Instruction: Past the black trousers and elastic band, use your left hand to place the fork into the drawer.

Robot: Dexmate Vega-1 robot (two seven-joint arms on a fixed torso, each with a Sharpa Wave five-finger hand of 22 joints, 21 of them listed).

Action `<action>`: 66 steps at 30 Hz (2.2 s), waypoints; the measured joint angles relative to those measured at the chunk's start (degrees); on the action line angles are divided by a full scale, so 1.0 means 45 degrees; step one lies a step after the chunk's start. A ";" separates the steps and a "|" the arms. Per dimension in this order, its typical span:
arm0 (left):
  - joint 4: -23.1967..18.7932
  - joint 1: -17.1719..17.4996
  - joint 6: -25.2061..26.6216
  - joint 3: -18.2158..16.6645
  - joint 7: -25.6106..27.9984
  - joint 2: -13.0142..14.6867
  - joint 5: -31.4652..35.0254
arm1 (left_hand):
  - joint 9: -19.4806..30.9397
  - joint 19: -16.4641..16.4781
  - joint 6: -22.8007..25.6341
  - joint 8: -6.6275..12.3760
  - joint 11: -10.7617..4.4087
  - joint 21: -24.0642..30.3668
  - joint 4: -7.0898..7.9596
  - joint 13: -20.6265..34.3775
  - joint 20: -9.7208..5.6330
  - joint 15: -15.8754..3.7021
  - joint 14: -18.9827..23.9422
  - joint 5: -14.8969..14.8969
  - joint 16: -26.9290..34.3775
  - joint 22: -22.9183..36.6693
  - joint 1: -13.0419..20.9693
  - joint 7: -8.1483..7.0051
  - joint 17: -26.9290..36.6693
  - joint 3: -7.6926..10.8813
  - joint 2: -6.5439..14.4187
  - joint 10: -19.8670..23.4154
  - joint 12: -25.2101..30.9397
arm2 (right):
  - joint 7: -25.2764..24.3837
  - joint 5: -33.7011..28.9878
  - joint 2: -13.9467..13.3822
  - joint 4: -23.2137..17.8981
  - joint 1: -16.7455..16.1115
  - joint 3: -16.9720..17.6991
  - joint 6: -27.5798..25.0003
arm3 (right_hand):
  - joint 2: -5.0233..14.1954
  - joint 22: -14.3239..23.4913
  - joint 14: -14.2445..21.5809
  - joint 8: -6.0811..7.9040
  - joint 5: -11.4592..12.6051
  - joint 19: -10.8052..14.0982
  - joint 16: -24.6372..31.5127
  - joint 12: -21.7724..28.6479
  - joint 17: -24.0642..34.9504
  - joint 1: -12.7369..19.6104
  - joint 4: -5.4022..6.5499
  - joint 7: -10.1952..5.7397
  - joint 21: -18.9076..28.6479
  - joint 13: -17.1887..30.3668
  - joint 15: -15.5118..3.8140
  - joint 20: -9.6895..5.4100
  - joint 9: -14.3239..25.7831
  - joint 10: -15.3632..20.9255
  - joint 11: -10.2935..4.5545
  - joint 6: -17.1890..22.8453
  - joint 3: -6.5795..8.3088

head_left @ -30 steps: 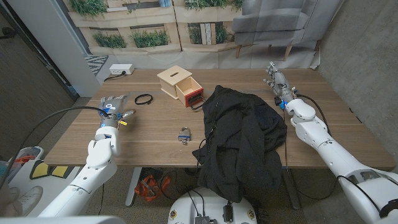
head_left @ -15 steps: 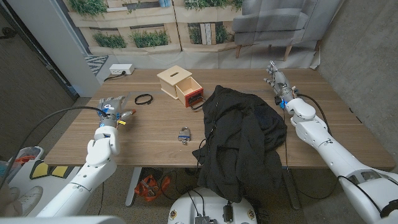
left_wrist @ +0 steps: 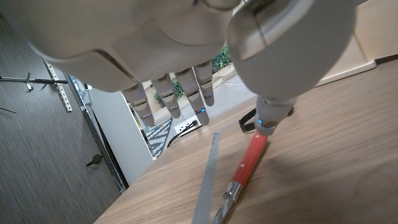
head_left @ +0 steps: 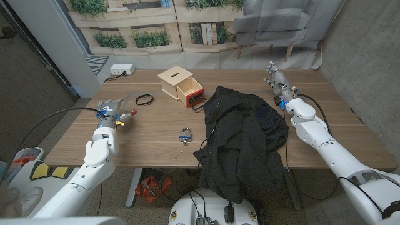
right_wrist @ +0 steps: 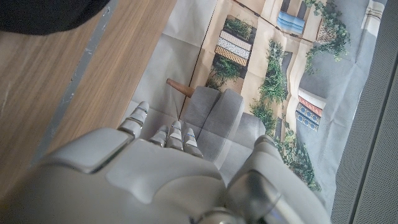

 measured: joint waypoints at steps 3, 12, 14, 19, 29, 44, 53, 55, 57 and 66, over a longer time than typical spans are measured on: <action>0.0011 0.0001 0.0000 0.0005 0.0000 0.0016 0.0000 | 0.0000 0.0000 0.0000 0.0000 0.0000 0.0000 0.0000 0.0000 0.0001 0.0000 0.0000 0.0000 0.0000 0.0000 -0.0001 0.0000 0.0000 0.0000 -0.0001 0.0000 -0.0010 | 0.0007 -0.0004 0.0000 0.0000 0.0000 0.0000 -0.0004 | 0.0000 0.0000 0.0002 0.0000 0.0000 0.0000 0.0000 0.0000 0.0000 0.0000 0.0000 0.0000 0.0000 0.0048 -0.0002 0.0000 0.0000 0.0000 0.0000 0.0000 0.0000; 0.0117 -0.0077 0.0181 0.0108 -0.0266 0.0039 -0.0099 | -0.0001 -0.0001 0.0047 0.0001 0.0000 0.0000 0.0042 -0.0001 0.0001 0.0000 0.0000 0.0000 0.0000 0.0000 0.0049 -0.0048 0.0000 -0.0040 0.0050 0.0000 -0.0052 | 0.0035 -0.0014 0.0016 0.0017 0.0079 -0.0063 -0.0008 | 0.0000 0.0000 0.0071 0.0000 0.0000 0.0000 0.0000 0.0000 0.0000 0.0000 0.0001 0.0000 0.0000 0.0048 -0.0070 0.0000 0.0000 0.0000 0.0001 0.0000 0.0000; 0.0127 -0.0084 0.0181 0.0130 -0.0266 0.0045 -0.0099 | -0.0001 -0.0001 0.0091 0.0001 0.0071 0.0000 0.0052 -0.0001 0.0001 0.0000 0.0000 0.0000 0.0000 -0.0001 0.0049 -0.0092 0.0000 -0.0051 0.0050 0.0070 -0.0052 | 0.0051 -0.0014 0.0016 0.0017 0.0079 -0.0063 -0.0010 | 0.0000 0.0000 0.0071 0.0000 0.0000 0.0000 0.0000 0.0000 0.0000 0.0000 0.0001 0.0000 0.0000 0.0048 -0.0070 0.0000 0.0000 0.0048 -0.0048 0.0000 0.0000; 0.0131 -0.0085 0.0247 0.0177 -0.0287 0.0049 -0.0100 | -0.0002 -0.0001 0.0091 0.0001 0.0002 0.0000 0.0052 -0.0001 0.0001 0.0000 0.0000 0.0000 0.0000 -0.0001 0.0049 -0.0092 0.0000 -0.0050 0.0049 0.0139 -0.0052 | 0.0132 -0.0014 0.0016 0.0084 0.0108 -0.0089 -0.0011 | 0.0000 0.0000 0.0070 0.0000 0.0000 0.0000 0.0000 0.0000 0.0000 0.0000 0.0001 -0.0005 0.0000 0.0048 -0.0070 0.0000 0.0000 0.0068 -0.0068 0.0005 0.0000; 0.0078 -0.0034 0.0414 0.0255 -0.0393 0.0032 -0.0100 | -0.0002 -0.0002 0.0260 0.0002 0.0002 0.0000 0.0053 -0.0002 0.0002 0.0000 0.0000 0.0000 0.0000 -0.0002 0.0183 -0.0058 0.0000 -0.0050 0.0083 0.0139 -0.0051 | 0.0111 -0.0159 -0.0046 0.0177 0.0171 -0.0160 0.0051 | 0.0001 0.0000 0.0163 0.0096 0.0000 0.0166 0.0108 0.0000 0.0000 0.0000 -0.0035 -0.0086 0.0000 0.0047 -0.0163 -0.0024 0.0000 0.0296 -0.0295 0.0406 -0.0037; 0.0137 -0.0137 0.0576 0.0428 -0.0623 -0.0003 -0.0061 | -0.0003 -0.0002 0.0568 0.0003 0.0002 0.0000 0.0034 0.0060 0.0002 0.0000 0.0000 0.0000 0.0000 -0.0002 0.0217 -0.0069 0.0001 -0.0141 0.0118 0.0277 -0.0051 | 0.0034 -0.0152 -0.0133 0.0184 0.0155 -0.0142 0.0172 | 0.0335 0.0032 0.0278 0.0192 0.0000 0.0234 0.0205 0.0053 0.0087 -0.0808 0.0343 -0.0522 0.0000 0.0034 -0.0182 0.0045 0.0000 0.0592 -0.0591 0.1026 -0.0267; 0.0008 -0.0167 0.0794 0.0527 -0.0913 0.0014 0.0070 | -0.0004 -0.0002 0.0705 0.0003 -0.0050 0.0000 0.0034 0.0060 0.0002 0.0000 0.0000 0.0000 0.0000 -0.0002 0.0301 -0.0068 0.0000 -0.0140 0.0032 0.0328 -0.0051 | 0.0131 -0.0118 -0.0117 0.0340 0.0155 -0.0135 0.0395 | 0.0329 0.0032 0.0426 0.0192 0.0000 0.0303 0.0251 0.0055 0.0086 -0.0946 0.0411 -0.0615 0.0000 0.0034 -0.0170 0.0071 0.0000 0.0731 -0.0633 0.1119 -0.0336; -0.0021 -0.0167 0.0835 0.0540 -0.0979 0.0015 0.0102 | -0.0004 -0.0002 0.0705 0.0003 -0.0048 0.0000 0.0034 0.0060 0.0002 0.0000 0.0000 0.0000 0.0000 -0.0002 0.0301 -0.0068 0.0000 -0.0140 0.0032 0.0327 -0.0051 | 0.0150 -0.0106 -0.0099 0.0394 0.0162 -0.0125 0.0461 | 0.0276 0.0032 0.0438 0.0192 0.0000 0.0369 0.0251 0.0102 0.0085 -0.0998 0.0445 -0.0615 0.0000 0.0034 -0.0159 0.0044 0.0000 0.0731 -0.0633 0.1119 -0.0369; -0.0066 -0.0168 0.0870 0.0553 -0.1036 0.0017 0.0124 | -0.0004 -0.0002 0.0705 0.0003 -0.0047 0.0000 0.0034 0.0059 0.0002 0.0000 0.0000 0.0000 0.0000 -0.0002 0.0319 -0.0068 0.0001 -0.0140 0.0051 0.0326 -0.0051 | 0.0185 -0.0105 -0.0095 0.0433 0.0179 -0.0122 0.0559 | 0.0263 0.0032 0.0438 0.0192 0.0000 0.0368 0.0251 0.0102 0.0085 -0.1010 0.0445 -0.0615 0.0000 0.0034 -0.0159 0.0044 0.0000 0.0731 -0.0633 0.1119 -0.0369; -0.0206 -0.0167 0.0997 0.0583 -0.1306 0.0051 0.0218 | -0.0005 -0.0002 0.0705 0.0003 -0.0089 0.0000 0.0058 0.0059 0.0002 0.0000 0.0000 0.0000 0.0000 -0.0003 0.0351 -0.0068 0.0000 -0.0163 0.0083 0.0367 -0.0051 | 0.0205 -0.0271 -0.0152 0.0483 0.0260 -0.0222 0.0625 | 0.0625 0.0033 0.0437 0.0192 0.0000 0.0367 0.0241 0.0093 0.0050 -0.0399 0.0084 -0.0614 0.0000 0.0033 -0.0159 0.0045 0.0000 0.0679 -0.0684 0.1118 -0.0009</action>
